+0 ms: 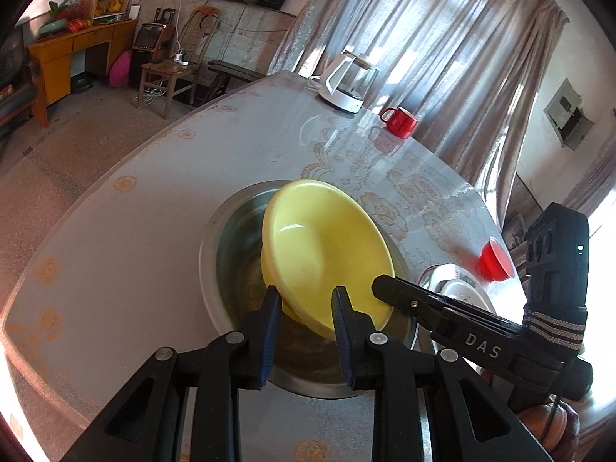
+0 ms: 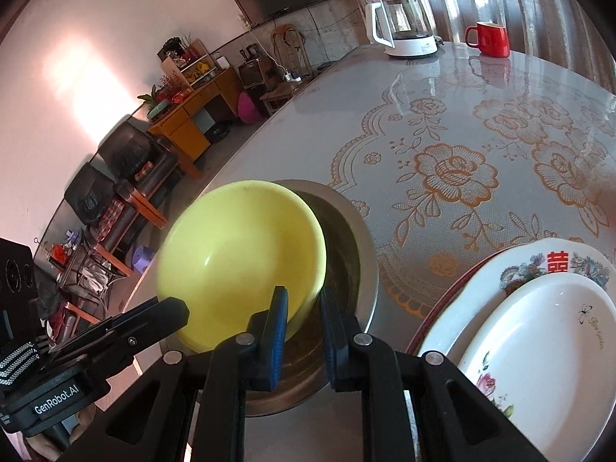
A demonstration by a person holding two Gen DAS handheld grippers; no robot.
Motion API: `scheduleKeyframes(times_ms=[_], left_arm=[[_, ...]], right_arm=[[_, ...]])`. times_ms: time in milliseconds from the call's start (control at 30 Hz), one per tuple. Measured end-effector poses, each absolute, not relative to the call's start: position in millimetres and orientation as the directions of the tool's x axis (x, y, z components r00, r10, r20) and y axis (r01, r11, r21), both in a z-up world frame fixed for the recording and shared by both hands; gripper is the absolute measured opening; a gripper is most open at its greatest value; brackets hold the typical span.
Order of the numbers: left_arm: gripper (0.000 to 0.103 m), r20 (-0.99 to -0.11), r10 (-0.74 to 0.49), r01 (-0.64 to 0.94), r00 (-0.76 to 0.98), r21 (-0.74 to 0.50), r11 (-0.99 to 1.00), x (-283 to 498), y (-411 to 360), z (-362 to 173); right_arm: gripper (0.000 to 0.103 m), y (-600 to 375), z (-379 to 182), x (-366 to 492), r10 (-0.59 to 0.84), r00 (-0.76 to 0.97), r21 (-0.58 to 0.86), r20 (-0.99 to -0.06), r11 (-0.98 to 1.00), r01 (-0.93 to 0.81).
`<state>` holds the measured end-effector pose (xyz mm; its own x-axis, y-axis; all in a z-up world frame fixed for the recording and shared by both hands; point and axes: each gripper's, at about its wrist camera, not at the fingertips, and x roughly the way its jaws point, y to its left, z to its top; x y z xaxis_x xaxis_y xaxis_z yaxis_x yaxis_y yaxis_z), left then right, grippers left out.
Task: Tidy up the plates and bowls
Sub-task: 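Lower the yellow bowl into the steel basin and open the left tool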
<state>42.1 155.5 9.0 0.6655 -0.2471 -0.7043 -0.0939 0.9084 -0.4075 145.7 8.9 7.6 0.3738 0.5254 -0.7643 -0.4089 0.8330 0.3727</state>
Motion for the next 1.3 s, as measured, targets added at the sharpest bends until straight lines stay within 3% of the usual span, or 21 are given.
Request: scheduleKeyframes(times_ms=[600, 800, 867, 1300], left_arm=[[0.033, -0.723, -0.187, -0.131, 0.665, -0.359, 0.924, 49.2, 157.0, -0.5], [0.050, -0.714, -0.170, -0.118, 0.679, -0.334, 0.935, 45.5, 152.1, 5.7], [0.050, -0.712, -0.155, -0.117, 0.685, -0.317, 0.941, 44.6, 151.2, 6.6], [0.048, -0.705, -0.147, -0.114, 0.694, -0.309, 0.944, 39.3, 153.4, 9.2]], right_arm=[[0.017, 24.2, 5.9, 138.0, 0.474, 0.402, 0.292, -0.784, 0.852, -0.435], [0.021, 28.1, 10.0, 131.7, 0.436, 0.441, 0.229, -0.785, 0.865, -0.447], [0.025, 28.2, 11.1, 129.2, 0.413, 0.463, 0.197, -0.784, 0.873, -0.446], [0.025, 21.9, 11.6, 128.0, 0.443, 0.458, 0.234, -0.771, 0.866, -0.443]])
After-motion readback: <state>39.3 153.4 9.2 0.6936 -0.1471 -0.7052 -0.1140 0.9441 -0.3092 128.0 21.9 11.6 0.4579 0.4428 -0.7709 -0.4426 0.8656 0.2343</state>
